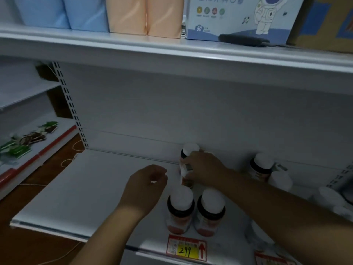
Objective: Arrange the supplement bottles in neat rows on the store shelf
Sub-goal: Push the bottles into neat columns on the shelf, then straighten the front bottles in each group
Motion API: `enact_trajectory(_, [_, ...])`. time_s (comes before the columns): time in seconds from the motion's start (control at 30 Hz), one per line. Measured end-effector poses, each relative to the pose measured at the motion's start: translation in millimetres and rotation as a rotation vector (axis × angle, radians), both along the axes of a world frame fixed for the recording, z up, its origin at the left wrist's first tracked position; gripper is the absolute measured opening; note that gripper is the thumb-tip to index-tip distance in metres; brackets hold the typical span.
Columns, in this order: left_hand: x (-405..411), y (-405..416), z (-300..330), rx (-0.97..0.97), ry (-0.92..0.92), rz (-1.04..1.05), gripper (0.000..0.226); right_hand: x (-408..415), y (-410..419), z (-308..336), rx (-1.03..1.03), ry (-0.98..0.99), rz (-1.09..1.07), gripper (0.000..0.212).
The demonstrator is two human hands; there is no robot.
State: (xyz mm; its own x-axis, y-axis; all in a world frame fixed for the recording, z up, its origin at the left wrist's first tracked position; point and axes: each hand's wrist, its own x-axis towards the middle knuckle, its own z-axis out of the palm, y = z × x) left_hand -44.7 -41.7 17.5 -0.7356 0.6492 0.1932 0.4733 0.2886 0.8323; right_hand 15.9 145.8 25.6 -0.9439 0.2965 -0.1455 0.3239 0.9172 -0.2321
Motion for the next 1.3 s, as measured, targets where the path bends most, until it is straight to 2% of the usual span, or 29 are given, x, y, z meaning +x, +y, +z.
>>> enact_trajectory(0.1, [-7, 0, -6, -0.005, 0.014, -0.026, 0.015, 4, -3, -1, 0.033, 0.058, -0.017, 0.022])
enact_trajectory(0.27, [-9, 0, -11, -0.052, 0.010, -0.055, 0.017, 5, -1, -2, 0.090, 0.094, -0.004, 0.023])
enact_trajectory(0.33, [-8, -2, -8, -0.072, 0.021, -0.042, 0.019, 5, -3, 0, 0.044, 0.099, 0.012, 0.013])
enact_trajectory(0.4, [-8, -7, -3, -0.135, 0.115, -0.020, 0.028, 6, -6, 5, -0.026, 0.145, 0.006, 0.009])
enact_trajectory(0.47, [-11, -14, 6, -0.212, 0.294, -0.012, 0.044, 12, -6, 22, -0.027, 0.273, -0.053, 0.020])
enact_trajectory(0.5, [-12, -18, 14, -0.189, 0.349, -0.017, 0.048, 18, -5, 34, -0.055, 0.372, -0.106, 0.022])
enact_trajectory(0.53, [-12, -22, 23, -0.121, 0.358, -0.028, 0.048, 26, -3, 47, -0.143, 0.486, -0.167, 0.019])
enact_trajectory(0.6, [-1, -25, 40, 0.127, 0.246, -0.076, 0.039, 51, -6, 75, -0.543, 0.688, -0.291, 0.010])
enact_trajectory(0.67, [20, -21, 52, 0.313, 0.012, -0.178, 0.034, 77, -12, 91, -0.919, 0.824, -0.349, 0.012])
enact_trajectory(0.7, [32, -17, 53, 0.334, -0.118, -0.232, 0.035, 90, -15, 93, -0.975, 0.838, -0.348, 0.013])
enact_trajectory(0.73, [45, -11, 52, 0.316, -0.224, -0.281, 0.039, 102, -21, 94, -0.990, 0.826, -0.341, 0.014])
enact_trajectory(0.8, [66, 6, 45, 0.240, -0.295, -0.340, 0.042, 126, -31, 93, -0.983, 0.796, -0.369, 0.014])
enact_trajectory(0.9, [93, 29, 39, 0.216, -0.291, -0.395, 0.032, 165, -33, 89, -0.926, 0.814, -0.517, 0.011])
enact_trajectory(1.03, [142, 61, 33, 0.218, -0.273, -0.539, 0.033, 223, -24, 80, -0.855, 0.926, -0.695, 0.012])
enact_trajectory(1.13, [184, 88, 28, 0.224, -0.280, -0.599, 0.034, 270, -13, 71, -0.836, 0.991, -0.748, 0.016])
enact_trajectory(1.3, [259, 140, 19, 0.223, -0.271, -0.660, 0.038, 352, 24, 63, -0.738, 0.989, -0.791, 0.011])
